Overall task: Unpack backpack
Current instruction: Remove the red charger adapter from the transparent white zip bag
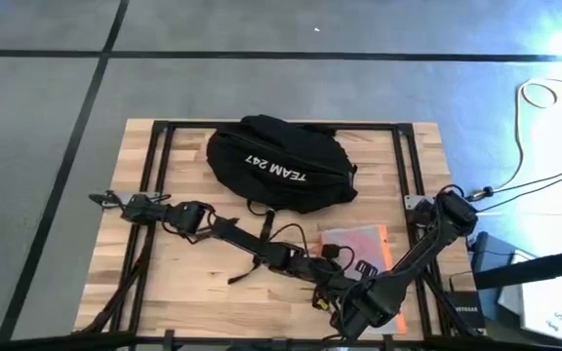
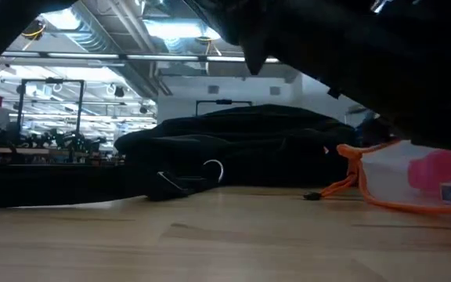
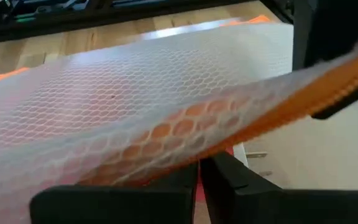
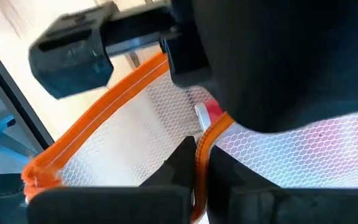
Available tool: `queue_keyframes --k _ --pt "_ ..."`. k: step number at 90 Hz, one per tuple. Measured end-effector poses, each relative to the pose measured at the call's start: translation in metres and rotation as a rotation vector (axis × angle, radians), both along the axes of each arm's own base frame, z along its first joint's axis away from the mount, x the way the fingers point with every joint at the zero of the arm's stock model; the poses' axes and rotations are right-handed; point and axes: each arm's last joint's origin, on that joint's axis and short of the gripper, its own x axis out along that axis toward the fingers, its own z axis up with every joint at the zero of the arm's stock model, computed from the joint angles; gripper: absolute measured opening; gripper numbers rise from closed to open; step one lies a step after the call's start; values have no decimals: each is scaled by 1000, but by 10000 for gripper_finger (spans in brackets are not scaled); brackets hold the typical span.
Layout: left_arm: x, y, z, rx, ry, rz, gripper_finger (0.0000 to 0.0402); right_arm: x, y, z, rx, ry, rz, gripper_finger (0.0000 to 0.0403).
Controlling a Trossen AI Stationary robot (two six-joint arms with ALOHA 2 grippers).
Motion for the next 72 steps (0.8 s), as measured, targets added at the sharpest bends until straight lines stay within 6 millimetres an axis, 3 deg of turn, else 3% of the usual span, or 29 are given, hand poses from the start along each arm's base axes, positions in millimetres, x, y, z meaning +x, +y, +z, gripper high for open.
queue_keyframes --k 23,72 --pt "-12 4 22 27 110 15 1 -3 2 0 -6 5 14 0" --pt "-44 17 43 159 425 1 1 -3 3 0 -6 -4 17 0"
